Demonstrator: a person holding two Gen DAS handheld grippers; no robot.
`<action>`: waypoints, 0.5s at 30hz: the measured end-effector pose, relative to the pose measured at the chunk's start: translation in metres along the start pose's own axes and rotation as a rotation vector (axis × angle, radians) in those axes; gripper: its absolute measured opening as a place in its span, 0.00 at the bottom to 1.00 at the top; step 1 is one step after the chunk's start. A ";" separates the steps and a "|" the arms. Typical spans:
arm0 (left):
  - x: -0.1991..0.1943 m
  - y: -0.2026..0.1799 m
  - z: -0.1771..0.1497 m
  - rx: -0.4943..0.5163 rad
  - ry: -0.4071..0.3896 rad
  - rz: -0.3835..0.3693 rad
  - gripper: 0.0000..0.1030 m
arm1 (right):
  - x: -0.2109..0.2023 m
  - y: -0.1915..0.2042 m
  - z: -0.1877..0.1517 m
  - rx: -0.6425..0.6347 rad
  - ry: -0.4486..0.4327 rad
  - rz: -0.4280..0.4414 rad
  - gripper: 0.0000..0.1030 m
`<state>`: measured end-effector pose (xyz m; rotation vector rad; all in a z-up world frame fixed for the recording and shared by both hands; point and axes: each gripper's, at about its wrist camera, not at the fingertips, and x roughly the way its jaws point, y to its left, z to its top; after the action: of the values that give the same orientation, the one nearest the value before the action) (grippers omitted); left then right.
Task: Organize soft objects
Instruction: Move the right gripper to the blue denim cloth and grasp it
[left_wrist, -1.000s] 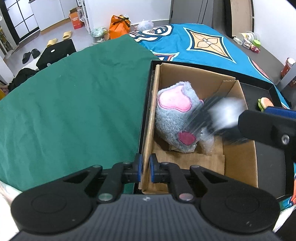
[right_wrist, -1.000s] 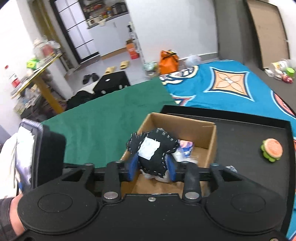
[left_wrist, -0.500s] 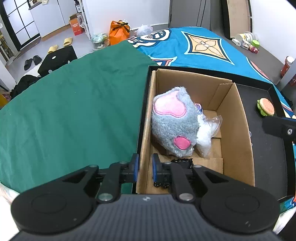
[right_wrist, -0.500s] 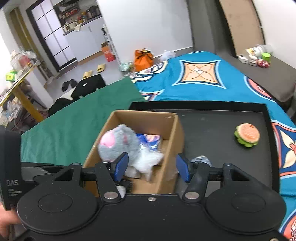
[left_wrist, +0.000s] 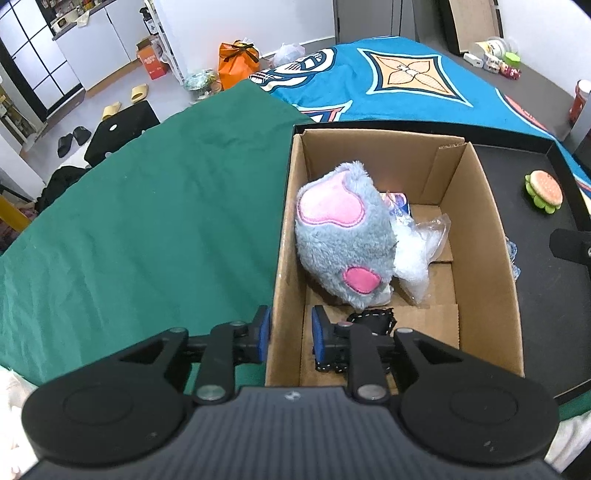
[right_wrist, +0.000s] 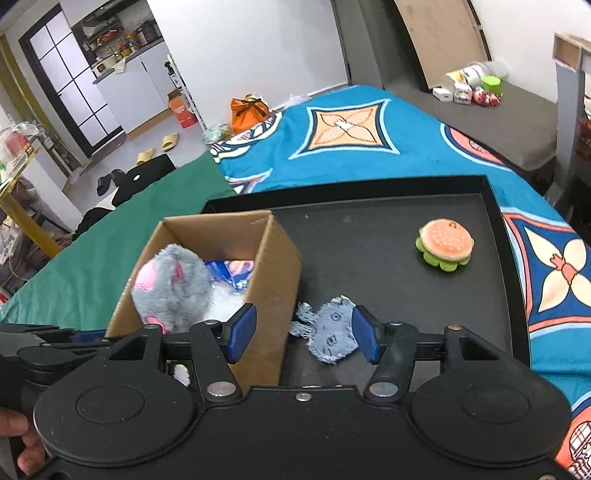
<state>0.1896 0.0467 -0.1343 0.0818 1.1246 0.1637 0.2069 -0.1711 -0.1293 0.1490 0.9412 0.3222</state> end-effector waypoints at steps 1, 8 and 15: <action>0.000 -0.001 0.000 0.003 0.002 0.005 0.22 | 0.002 -0.001 -0.001 -0.001 0.004 -0.001 0.55; 0.006 -0.008 0.004 0.022 0.022 0.042 0.22 | 0.018 -0.014 -0.006 0.020 0.032 0.014 0.55; 0.014 -0.015 0.006 0.045 0.043 0.078 0.25 | 0.044 -0.026 -0.009 0.032 0.072 0.015 0.54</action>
<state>0.2021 0.0340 -0.1462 0.1627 1.1684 0.2103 0.2283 -0.1808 -0.1750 0.1754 1.0175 0.3284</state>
